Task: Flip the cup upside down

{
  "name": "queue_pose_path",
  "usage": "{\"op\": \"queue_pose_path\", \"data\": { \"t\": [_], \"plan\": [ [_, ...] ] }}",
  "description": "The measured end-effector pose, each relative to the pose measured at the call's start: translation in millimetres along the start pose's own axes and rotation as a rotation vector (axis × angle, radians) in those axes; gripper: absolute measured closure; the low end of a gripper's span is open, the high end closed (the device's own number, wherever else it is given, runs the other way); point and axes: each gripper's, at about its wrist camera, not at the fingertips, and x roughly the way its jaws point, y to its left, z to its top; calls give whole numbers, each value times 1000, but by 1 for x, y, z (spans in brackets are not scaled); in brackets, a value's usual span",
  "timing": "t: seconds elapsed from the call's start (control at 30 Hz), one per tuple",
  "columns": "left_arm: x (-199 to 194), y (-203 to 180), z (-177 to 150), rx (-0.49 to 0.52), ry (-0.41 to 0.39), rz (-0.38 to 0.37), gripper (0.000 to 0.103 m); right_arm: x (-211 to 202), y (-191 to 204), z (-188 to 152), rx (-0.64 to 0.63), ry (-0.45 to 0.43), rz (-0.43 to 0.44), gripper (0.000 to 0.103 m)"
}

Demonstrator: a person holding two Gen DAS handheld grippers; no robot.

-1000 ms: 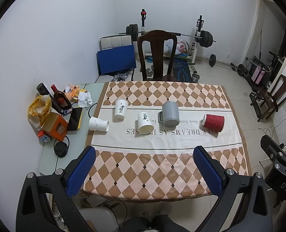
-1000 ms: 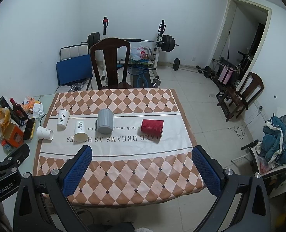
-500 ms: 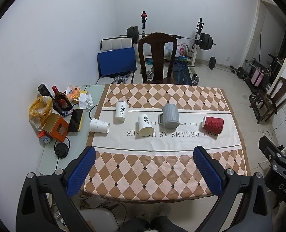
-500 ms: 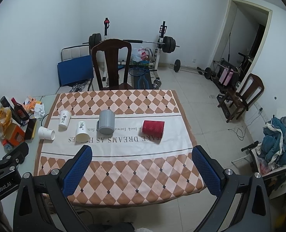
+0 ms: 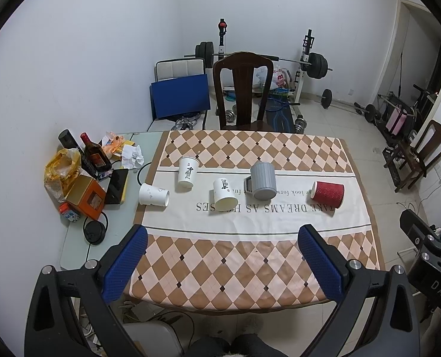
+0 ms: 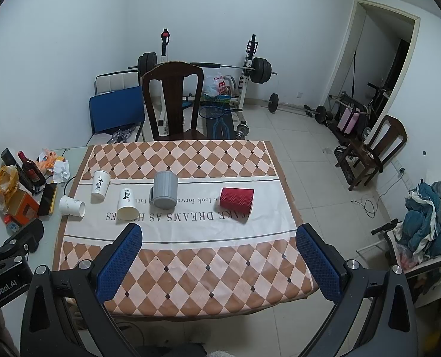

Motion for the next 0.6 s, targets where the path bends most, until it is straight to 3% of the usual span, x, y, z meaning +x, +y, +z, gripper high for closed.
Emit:
{"op": "queue_pose_path", "data": {
  "t": [0.6],
  "plan": [
    [0,2,1,-3,-2,-7,0,0,1,-1,0,-5,-2,0]
  ]
}}
